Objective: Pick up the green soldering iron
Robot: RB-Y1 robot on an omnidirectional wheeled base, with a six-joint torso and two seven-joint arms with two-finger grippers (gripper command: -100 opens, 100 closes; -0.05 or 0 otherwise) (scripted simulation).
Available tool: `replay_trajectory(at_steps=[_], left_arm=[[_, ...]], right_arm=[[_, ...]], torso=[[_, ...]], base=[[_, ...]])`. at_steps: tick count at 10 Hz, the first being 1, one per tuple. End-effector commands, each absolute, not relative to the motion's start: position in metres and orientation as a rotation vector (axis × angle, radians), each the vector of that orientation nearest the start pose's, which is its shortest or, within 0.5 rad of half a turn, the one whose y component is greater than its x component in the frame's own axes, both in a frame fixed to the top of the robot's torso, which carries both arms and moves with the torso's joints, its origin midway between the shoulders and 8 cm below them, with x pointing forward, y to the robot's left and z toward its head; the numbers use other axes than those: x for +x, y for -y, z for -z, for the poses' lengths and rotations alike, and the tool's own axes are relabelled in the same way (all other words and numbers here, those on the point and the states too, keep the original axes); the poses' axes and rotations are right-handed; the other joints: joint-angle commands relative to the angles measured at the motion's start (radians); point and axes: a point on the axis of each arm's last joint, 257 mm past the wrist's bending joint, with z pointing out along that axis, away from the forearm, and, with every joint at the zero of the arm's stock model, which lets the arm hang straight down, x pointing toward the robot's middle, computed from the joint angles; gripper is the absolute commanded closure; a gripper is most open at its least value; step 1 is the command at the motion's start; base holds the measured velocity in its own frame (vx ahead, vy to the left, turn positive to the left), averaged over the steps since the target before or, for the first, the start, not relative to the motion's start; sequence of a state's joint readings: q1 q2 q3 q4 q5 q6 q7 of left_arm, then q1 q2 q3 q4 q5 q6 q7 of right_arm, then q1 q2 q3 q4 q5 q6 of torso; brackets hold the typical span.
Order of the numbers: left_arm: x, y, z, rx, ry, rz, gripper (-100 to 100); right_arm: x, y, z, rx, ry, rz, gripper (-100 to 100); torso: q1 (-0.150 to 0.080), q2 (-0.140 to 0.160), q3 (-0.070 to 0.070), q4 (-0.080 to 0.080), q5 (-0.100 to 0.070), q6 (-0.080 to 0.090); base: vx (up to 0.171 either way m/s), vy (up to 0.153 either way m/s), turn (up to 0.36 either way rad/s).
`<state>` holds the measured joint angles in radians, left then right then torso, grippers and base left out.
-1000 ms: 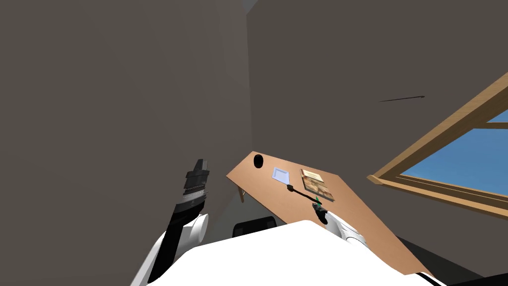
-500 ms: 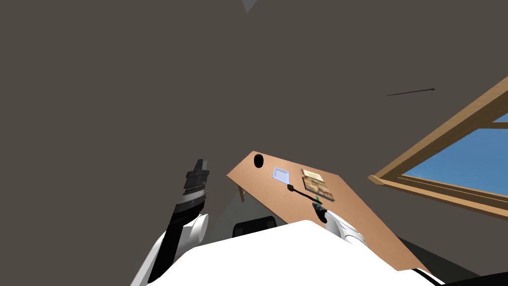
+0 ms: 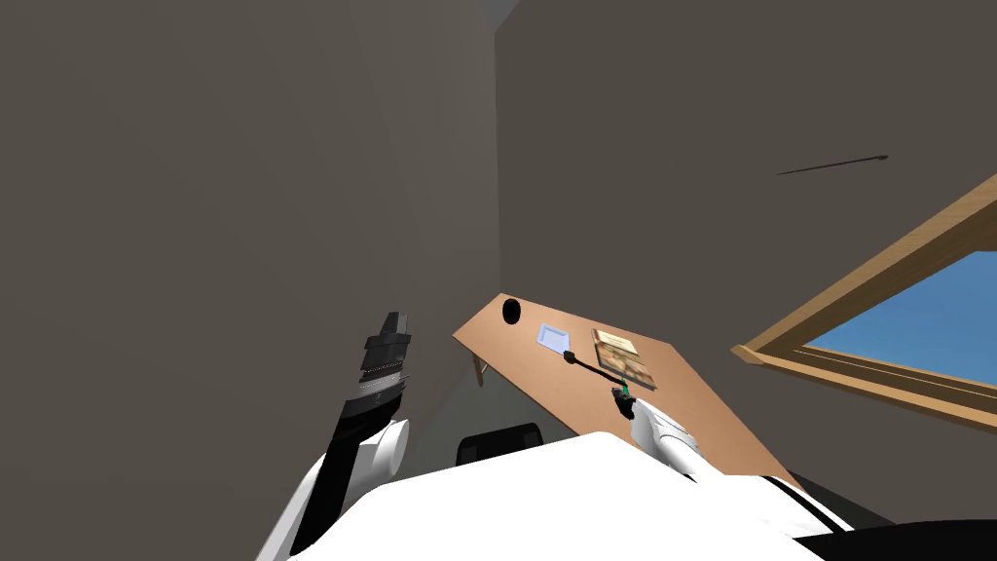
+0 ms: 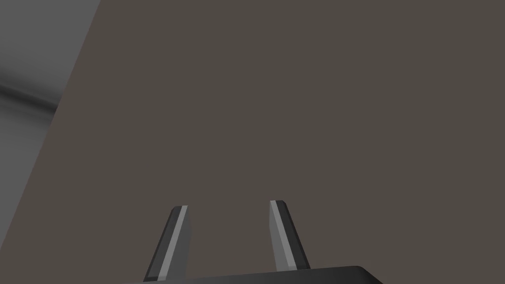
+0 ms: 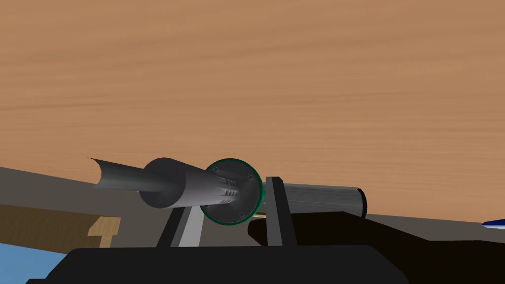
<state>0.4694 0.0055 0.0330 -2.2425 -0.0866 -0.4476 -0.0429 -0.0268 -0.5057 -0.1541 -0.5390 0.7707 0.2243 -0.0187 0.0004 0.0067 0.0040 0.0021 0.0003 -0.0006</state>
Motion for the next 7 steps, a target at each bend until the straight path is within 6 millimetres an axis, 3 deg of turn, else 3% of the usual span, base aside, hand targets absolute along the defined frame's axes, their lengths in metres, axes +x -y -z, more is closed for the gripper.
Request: replay_trajectory(at_steps=[1, 3, 4, 6, 7], left_arm=[[0.362, -0.281, -0.007, -0.63, -0.716, 1.169, 0], [0.362, -0.281, -0.007, -0.63, -0.716, 1.169, 0], [0.362, -0.281, -0.007, -0.63, -0.716, 1.169, 0], [0.362, -0.281, -0.007, -0.63, -0.716, 1.169, 0], [0.362, -0.281, -0.007, -0.63, -0.716, 1.169, 0]], right_arm=[[0.247, 0.65, 0.529, 1.094, -2.152, 0.577, 100], [0.261, 0.653, 0.525, 1.118, -2.14, 0.572, 100], [0.253, 0.652, 0.529, 1.129, -2.153, 0.582, 100], [0.269, 0.65, 0.526, 1.151, -2.144, 0.566, 100], [0.263, 0.65, 0.529, 1.159, -2.153, 0.571, 100]], torso=[[0.0, 0.0, 0.0, 0.0, 0.0, 0.0], [0.001, 0.002, 0.001, 0.001, 0.0, 0.0], [0.0, 0.002, 0.001, 0.001, 0.0, 0.0], [-0.001, -0.001, -0.001, 0.0, 0.0, 0.0], [-0.001, -0.001, 0.0, 0.0, 0.0, -0.001]], base=[[-0.135, 0.022, 0.129], [-0.141, 0.024, 0.106], [-0.084, 0.015, 0.043], [-0.08, 0.009, 0.068], [-0.078, 0.013, 0.068]])
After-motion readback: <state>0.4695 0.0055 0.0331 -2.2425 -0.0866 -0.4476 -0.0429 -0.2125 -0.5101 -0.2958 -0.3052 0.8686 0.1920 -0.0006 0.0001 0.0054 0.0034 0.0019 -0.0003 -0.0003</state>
